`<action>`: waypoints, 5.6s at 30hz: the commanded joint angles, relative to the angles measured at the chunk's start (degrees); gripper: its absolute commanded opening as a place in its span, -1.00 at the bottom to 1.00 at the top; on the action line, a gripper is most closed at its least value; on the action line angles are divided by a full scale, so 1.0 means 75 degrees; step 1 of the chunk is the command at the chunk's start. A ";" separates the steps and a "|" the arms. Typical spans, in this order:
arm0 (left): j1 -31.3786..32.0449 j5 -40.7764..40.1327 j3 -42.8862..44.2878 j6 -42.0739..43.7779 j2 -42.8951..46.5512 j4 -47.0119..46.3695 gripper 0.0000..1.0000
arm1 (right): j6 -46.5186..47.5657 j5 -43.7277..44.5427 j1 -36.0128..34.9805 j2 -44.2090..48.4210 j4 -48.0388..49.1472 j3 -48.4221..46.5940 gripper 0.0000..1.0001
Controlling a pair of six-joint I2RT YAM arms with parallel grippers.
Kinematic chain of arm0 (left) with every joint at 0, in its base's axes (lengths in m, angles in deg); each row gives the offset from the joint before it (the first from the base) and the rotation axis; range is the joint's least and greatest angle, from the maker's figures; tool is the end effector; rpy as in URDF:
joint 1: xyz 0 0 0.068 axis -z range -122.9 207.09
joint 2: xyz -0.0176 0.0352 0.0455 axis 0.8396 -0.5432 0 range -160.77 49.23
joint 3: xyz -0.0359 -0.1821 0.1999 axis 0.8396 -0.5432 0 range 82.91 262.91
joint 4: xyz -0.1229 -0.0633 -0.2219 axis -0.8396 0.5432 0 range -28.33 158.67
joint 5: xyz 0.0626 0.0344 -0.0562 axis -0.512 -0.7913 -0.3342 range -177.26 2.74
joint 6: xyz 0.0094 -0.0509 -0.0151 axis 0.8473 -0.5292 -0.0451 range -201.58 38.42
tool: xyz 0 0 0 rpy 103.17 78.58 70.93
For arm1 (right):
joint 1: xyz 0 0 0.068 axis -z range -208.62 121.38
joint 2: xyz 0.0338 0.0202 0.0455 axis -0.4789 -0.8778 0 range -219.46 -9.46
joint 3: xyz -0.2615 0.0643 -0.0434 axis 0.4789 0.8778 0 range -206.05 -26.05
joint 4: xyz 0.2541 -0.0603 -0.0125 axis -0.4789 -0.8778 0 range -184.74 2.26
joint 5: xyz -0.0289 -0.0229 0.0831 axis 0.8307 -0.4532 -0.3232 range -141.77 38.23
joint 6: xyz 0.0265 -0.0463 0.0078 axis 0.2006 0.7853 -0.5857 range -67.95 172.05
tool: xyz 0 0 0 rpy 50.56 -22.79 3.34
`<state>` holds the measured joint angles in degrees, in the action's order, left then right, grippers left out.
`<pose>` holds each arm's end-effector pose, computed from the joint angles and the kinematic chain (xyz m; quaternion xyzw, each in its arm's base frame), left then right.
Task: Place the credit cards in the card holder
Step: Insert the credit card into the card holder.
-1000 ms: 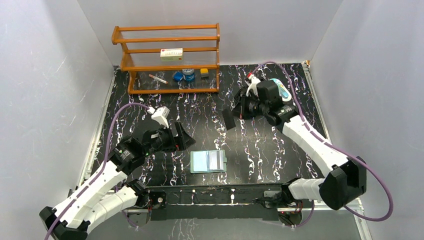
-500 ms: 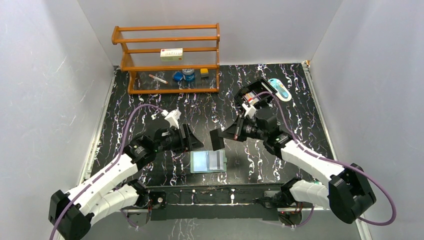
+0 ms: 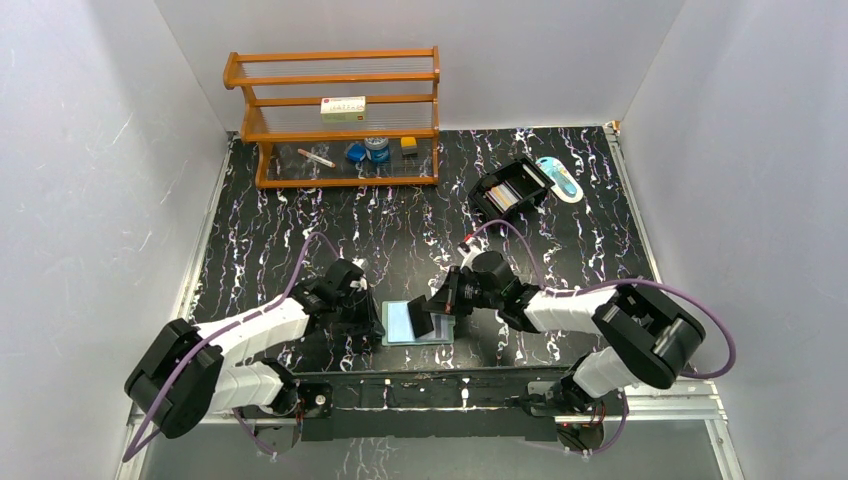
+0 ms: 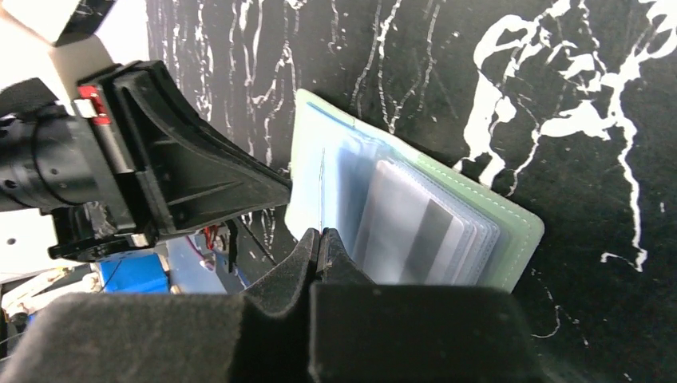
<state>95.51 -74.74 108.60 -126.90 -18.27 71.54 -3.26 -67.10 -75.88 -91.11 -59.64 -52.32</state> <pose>0.1589 -0.1358 0.1534 -0.0208 0.9394 -0.2944 0.1742 0.1739 0.2021 0.1574 -0.0099 0.8491 0.4737 0.2337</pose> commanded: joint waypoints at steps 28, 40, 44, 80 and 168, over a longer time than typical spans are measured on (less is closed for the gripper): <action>-0.0024 -0.0063 -0.0229 0.0113 -0.0035 -0.0227 -1.00 | -0.0190 0.0850 -0.0023 0.0292 0.0162 0.0451 -1.00; -0.0024 -0.0040 -0.0302 0.0052 0.0144 -0.0238 -1.00 | -0.0270 0.0807 -0.0024 0.0093 0.0315 0.0523 -1.00; -0.0023 -0.0016 -0.0312 0.0052 0.0128 -0.0249 -1.00 | -0.0406 0.0653 -0.0026 -0.0129 0.0662 0.0586 -1.00; -0.0015 0.0223 -0.0460 -0.0144 0.0223 -0.0422 -0.99 | -0.1296 0.0224 -0.0026 -0.1636 0.3849 0.1136 -1.00; -0.0001 0.0718 -0.0610 -0.0825 -0.0034 -0.1332 -0.91 | 0.0252 0.0870 -0.1115 -0.1351 -0.0491 -0.1342 -0.18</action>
<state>95.44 -69.06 102.86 -133.24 -17.99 60.17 -4.40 -57.05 -83.51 -100.57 -62.79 -58.68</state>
